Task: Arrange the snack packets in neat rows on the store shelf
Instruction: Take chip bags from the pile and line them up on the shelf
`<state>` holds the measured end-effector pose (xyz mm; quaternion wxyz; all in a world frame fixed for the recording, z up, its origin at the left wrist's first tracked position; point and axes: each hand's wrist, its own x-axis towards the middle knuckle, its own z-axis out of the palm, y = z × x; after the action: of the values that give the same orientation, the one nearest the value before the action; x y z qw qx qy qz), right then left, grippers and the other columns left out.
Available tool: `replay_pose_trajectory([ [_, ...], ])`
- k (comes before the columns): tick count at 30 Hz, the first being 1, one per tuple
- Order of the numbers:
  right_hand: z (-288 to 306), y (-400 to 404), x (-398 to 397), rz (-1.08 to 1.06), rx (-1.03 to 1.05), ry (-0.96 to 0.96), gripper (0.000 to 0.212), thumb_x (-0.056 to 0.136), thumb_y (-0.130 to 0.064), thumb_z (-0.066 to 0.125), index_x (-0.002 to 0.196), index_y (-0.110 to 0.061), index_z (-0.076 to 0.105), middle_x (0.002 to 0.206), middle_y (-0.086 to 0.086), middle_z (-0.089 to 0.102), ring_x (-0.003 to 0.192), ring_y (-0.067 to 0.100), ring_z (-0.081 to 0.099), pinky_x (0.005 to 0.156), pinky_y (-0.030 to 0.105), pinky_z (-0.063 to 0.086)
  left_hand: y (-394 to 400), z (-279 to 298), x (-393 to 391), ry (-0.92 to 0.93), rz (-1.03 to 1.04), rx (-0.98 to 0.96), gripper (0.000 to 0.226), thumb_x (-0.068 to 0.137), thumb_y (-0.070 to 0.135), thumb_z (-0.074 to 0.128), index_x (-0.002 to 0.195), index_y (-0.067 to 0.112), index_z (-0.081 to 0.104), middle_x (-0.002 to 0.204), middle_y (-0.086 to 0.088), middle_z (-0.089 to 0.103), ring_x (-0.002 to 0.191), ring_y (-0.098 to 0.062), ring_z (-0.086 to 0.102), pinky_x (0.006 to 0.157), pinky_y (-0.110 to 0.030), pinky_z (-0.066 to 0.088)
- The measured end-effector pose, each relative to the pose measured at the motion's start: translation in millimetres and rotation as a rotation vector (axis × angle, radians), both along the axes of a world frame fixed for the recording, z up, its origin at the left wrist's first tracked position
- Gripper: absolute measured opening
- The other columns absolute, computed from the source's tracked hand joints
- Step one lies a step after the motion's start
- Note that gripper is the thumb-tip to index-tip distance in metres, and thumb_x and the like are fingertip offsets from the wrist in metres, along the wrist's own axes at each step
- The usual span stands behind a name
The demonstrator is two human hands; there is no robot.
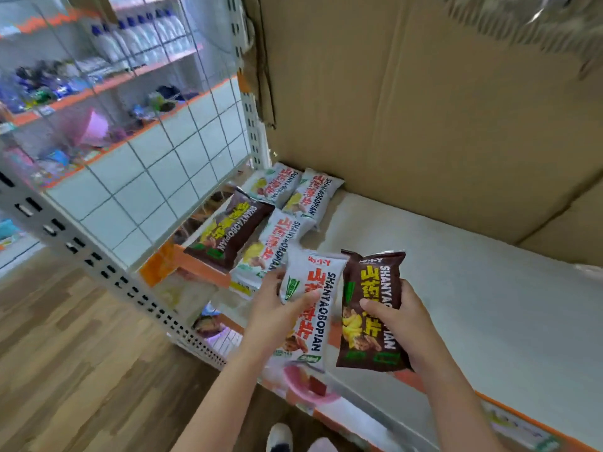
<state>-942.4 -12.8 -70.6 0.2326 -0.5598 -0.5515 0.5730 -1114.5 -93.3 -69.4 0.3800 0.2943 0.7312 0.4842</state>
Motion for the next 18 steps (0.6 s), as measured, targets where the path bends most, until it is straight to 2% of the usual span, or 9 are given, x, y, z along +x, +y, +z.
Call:
replay_pose_trajectory([
  [2, 0.1, -1.0, -0.5, -0.080, 0.014, 0.002, 0.032, 0.078, -0.014, 0.072, 0.104, -0.021, 0.053, 0.096, -0.001, 0.068, 0.084, 0.017, 0.067, 0.079, 0.038, 0.054, 17.4, -1.6, -7.1, 0.081, -0.104, 0.011, 0.056, 0.074, 0.036, 0.075, 0.118, 0.026, 0.043, 0.095, 0.024, 0.055, 0.090, 0.001, 0.057, 0.074, -0.019, 0.046],
  [5, -4.1, 0.0, 4.8, -0.151, 0.020, -0.044, 0.027, 0.078, -0.014, 0.072, 0.097, -0.023, 0.056, 0.095, 0.000, 0.068, 0.082, 0.015, 0.066, 0.076, 0.034, 0.053, 43.5, -8.7, -11.7, 0.203, -0.237, 0.041, 0.066, 0.074, 0.040, 0.074, 0.129, 0.021, 0.043, 0.105, 0.019, 0.057, 0.104, -0.007, 0.056, 0.088, -0.028, 0.046],
  [9, -16.4, 15.0, 13.6, -0.158, 0.089, -0.230, 0.032, 0.076, -0.027, 0.074, 0.103, -0.019, 0.060, 0.100, 0.002, 0.069, 0.093, 0.022, 0.064, 0.086, 0.038, 0.050, 74.3, -12.2, -12.2, 0.386, -0.382, -0.024, 0.065, 0.080, 0.046, 0.067, 0.132, 0.017, 0.042, 0.109, 0.011, 0.057, 0.098, -0.008, 0.054, 0.079, -0.022, 0.040],
  [12, -19.7, 24.2, 15.0, -0.139, 0.123, -0.323, 0.036, 0.080, -0.033, 0.071, 0.108, -0.013, 0.058, 0.103, 0.006, 0.067, 0.097, 0.024, 0.061, 0.076, 0.030, 0.044, 88.2, -20.0, -12.7, 0.470, -0.406, -0.043, 0.067, 0.080, 0.052, 0.062, 0.131, 0.013, 0.042, 0.128, -0.003, 0.055, 0.117, -0.019, 0.051, 0.092, -0.030, 0.042],
  [14, -21.2, 29.1, 13.6, -0.144, 0.195, -0.387, 0.041, 0.082, -0.036, 0.068, 0.111, -0.010, 0.054, 0.107, 0.009, 0.063, 0.101, 0.027, 0.058, 0.073, 0.029, 0.040, 91.6, -24.2, -12.3, 0.553, -0.394, -0.011, 0.068, 0.079, 0.054, 0.060, 0.129, 0.011, 0.042, 0.132, -0.007, 0.047, 0.121, -0.023, 0.046, 0.096, -0.035, 0.041],
  [18, -23.2, 34.3, 17.8, -0.122, 0.367, -0.577, 0.070, 0.081, -0.041, 0.066, 0.135, -0.008, 0.035, 0.126, 0.012, 0.039, 0.117, 0.030, 0.047, 0.088, 0.034, 0.040, 86.0, -27.4, -5.6, 0.760, -0.324, 0.102, 0.051, 0.084, 0.047, 0.059, 0.120, 0.014, 0.046, 0.126, -0.010, 0.040, 0.114, -0.027, 0.045, 0.090, -0.037, 0.045],
])
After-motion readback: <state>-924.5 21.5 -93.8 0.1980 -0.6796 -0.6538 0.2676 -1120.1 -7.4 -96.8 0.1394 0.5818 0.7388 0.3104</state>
